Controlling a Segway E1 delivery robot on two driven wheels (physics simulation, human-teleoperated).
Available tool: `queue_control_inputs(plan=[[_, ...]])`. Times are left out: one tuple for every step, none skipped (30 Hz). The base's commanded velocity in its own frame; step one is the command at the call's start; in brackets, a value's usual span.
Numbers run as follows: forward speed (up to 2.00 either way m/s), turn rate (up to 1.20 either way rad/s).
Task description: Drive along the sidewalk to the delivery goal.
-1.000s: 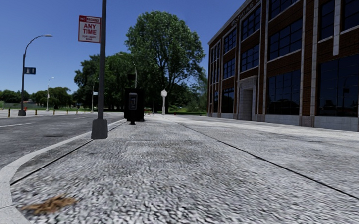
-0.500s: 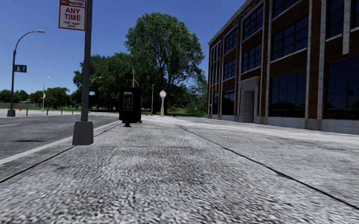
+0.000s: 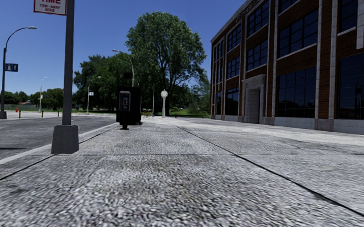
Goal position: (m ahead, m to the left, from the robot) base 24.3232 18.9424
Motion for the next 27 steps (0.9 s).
queue_control_inputs(plan=[[1.5, 0.0], [1.55, 0.0], [1.55, 0.0], [1.64, 0.0], [2.0, 0.0], [2.0, 0.0], [2.0, 0.0], [2.0, 0.0], [2.0, 0.0], [2.0, 0.0], [2.0, 0.0], [2.0, 0.0], [2.0, 0.0], [2.0, 0.0], [2.0, 0.0], [2.0, 0.0], [2.0, 0.0], [2.0, 0.0], [2.0, 0.0], [2.0, 0.0], [2.0, 0.0], [2.0, 0.0], [2.0, 0.0], [2.0, 0.0], [2.0, 0.0], [2.0, 0.0], [2.0, 0.0]])
